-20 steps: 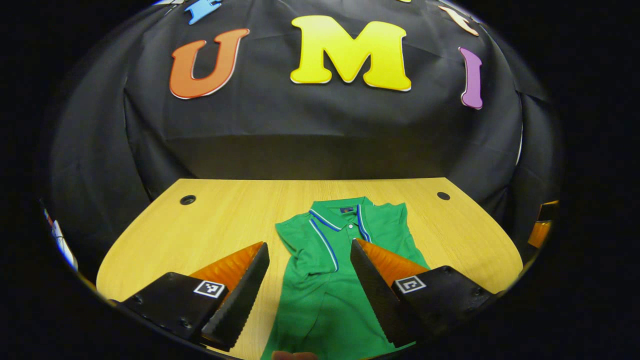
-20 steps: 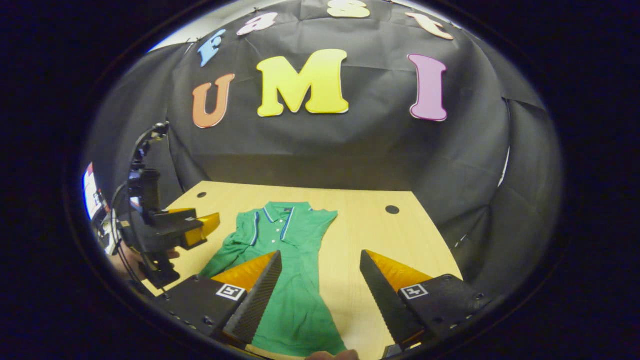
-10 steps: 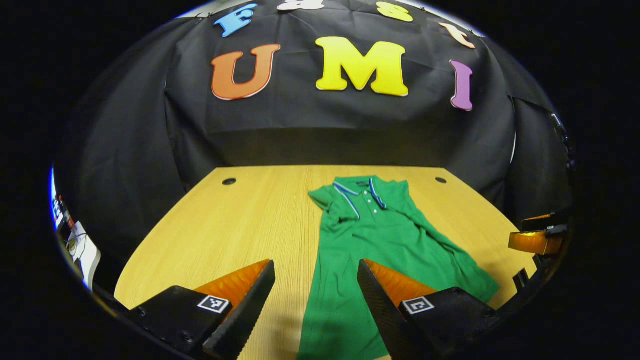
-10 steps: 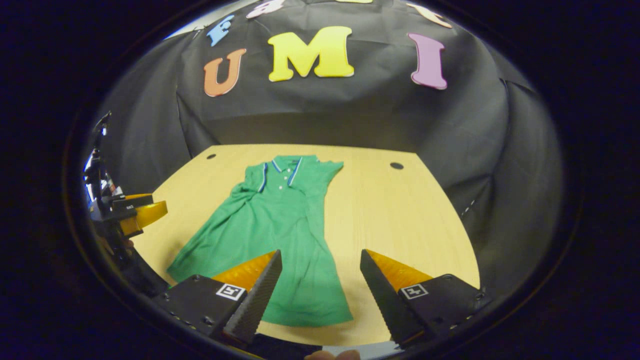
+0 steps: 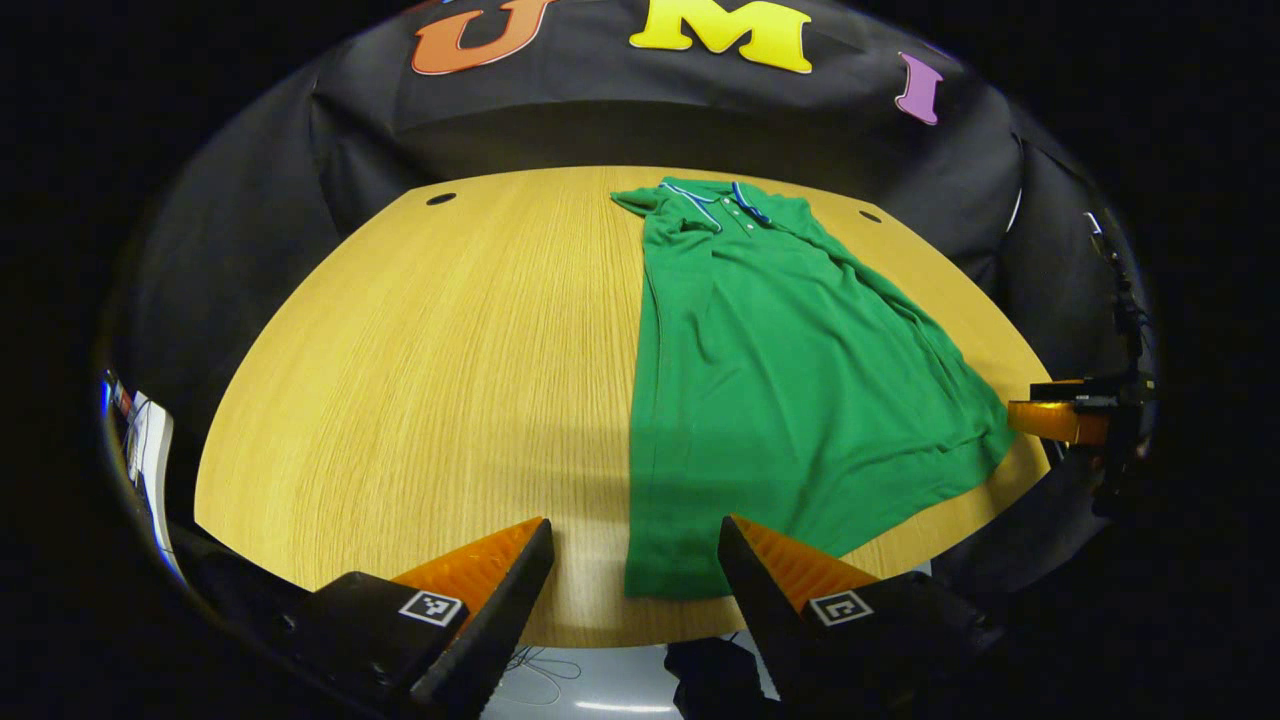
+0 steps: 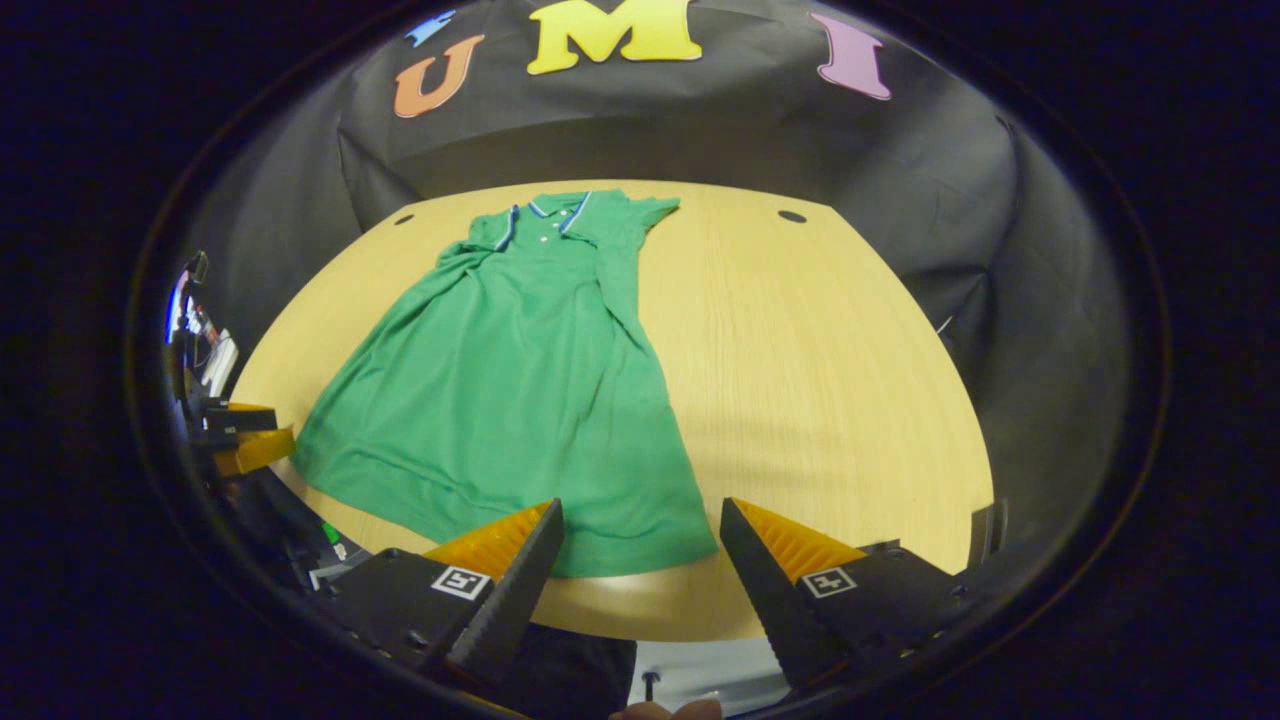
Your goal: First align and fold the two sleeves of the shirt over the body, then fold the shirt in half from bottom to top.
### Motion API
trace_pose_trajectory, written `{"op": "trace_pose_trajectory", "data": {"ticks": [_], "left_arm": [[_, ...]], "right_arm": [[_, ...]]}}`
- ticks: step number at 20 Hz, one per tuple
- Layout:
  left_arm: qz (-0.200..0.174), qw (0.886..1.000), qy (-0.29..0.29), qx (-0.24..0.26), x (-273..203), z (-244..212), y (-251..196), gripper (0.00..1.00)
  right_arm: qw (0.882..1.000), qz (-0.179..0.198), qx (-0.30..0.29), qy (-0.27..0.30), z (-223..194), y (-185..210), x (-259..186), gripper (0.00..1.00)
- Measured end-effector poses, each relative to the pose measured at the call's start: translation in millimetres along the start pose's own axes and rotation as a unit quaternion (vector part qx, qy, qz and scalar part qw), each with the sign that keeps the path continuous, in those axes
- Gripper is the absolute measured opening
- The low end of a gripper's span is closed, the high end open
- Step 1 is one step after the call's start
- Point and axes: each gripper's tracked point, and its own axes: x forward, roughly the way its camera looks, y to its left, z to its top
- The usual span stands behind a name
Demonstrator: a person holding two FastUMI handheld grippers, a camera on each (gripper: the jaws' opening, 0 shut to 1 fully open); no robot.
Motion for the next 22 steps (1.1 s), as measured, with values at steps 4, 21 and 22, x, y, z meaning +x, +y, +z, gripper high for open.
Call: {"op": "trace_pose_trajectory", "data": {"ticks": [4,21,22], "left_arm": [[-0.01,1.0,0.02,-0.004,6,-7,-8,1.0],[-0.018,0.998,0.051,-0.032,14,-9,-28,0.12],[-0.022,0.997,0.054,-0.044,15,-8,-28,0.1]], "right_arm": [[1.0,-0.003,0.0,0.021,-3,-6,13,0.94],[0.995,0.035,-0.018,0.086,-19,10,20,0.02],[0.995,0.036,-0.018,0.089,-19,10,19,0.02]]}}
